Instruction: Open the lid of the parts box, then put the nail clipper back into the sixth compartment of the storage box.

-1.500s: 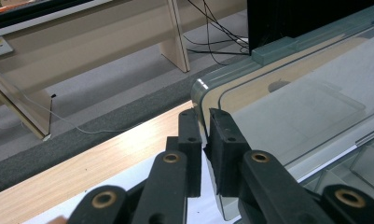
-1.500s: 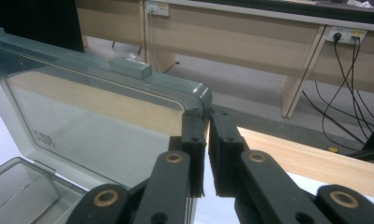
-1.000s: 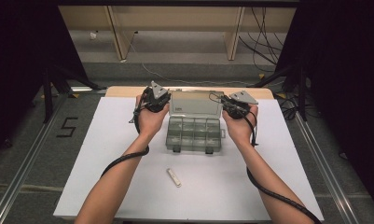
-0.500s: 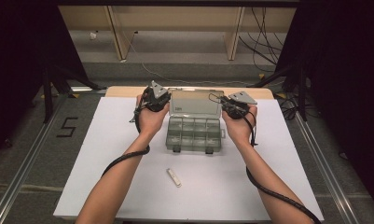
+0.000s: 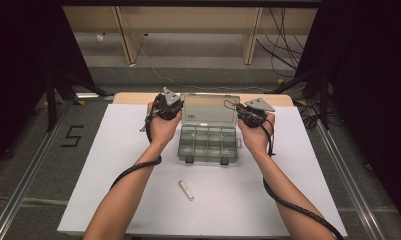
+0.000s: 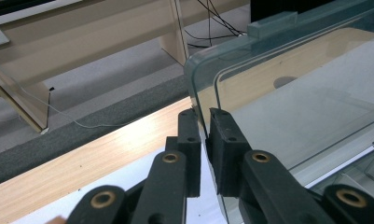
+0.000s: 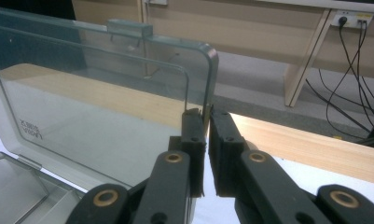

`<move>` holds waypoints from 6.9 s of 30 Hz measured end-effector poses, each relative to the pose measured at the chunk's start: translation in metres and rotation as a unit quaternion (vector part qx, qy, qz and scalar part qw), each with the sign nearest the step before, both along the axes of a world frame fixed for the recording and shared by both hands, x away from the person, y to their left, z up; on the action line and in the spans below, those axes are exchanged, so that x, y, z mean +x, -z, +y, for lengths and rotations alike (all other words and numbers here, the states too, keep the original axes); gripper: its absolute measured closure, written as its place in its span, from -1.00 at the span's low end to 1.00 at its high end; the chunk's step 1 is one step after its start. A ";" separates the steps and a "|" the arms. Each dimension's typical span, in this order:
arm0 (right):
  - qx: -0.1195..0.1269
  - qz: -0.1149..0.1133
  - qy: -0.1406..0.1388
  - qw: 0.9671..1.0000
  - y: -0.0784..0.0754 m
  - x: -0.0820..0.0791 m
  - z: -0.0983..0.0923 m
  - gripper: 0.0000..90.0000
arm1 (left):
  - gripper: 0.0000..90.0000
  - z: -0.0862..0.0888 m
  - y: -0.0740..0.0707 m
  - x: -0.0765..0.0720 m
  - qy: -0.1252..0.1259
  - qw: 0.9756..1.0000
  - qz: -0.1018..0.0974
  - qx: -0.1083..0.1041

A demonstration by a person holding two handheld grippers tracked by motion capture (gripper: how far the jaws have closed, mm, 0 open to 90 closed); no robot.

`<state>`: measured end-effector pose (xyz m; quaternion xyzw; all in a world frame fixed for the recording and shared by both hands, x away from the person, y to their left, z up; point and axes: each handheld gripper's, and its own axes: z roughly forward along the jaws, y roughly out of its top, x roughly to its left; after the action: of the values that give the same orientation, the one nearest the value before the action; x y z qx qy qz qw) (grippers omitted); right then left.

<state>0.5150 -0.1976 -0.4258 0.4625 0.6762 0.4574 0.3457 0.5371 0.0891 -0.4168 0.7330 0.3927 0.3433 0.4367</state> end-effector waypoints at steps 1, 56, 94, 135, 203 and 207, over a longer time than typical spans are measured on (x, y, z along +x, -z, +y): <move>0.000 0.001 -0.001 1.000 0.001 0.001 0.000 0.90 | 0.83 -0.001 0.001 -0.001 -0.006 1.000 0.011 -0.009; -0.017 0.060 -0.023 0.998 0.019 0.007 -0.007 0.29 | 0.43 -0.003 0.023 0.021 -0.004 0.995 0.102 0.022; -0.007 0.107 -0.242 0.964 0.011 -0.126 0.015 -0.57 | -1.00 0.047 0.017 -0.144 0.094 0.990 0.106 -0.005; -0.020 0.129 -0.291 0.948 0.027 -0.162 0.043 -0.53 | -1.00 0.071 0.021 -0.162 0.078 0.993 0.085 -0.017; -0.142 0.202 -0.303 0.921 0.064 -0.154 0.149 0.22 | -0.98 0.076 0.019 -0.161 0.059 0.995 0.078 -0.016; -0.143 0.197 -0.309 0.919 0.065 -0.154 0.148 0.35 | -0.98 0.076 0.019 -0.160 0.059 0.995 0.078 -0.016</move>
<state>0.3608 -0.0500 -0.4904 0.2566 0.8985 0.3391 0.1091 0.3767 0.1649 -0.4356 0.7723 0.3872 0.2520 0.4360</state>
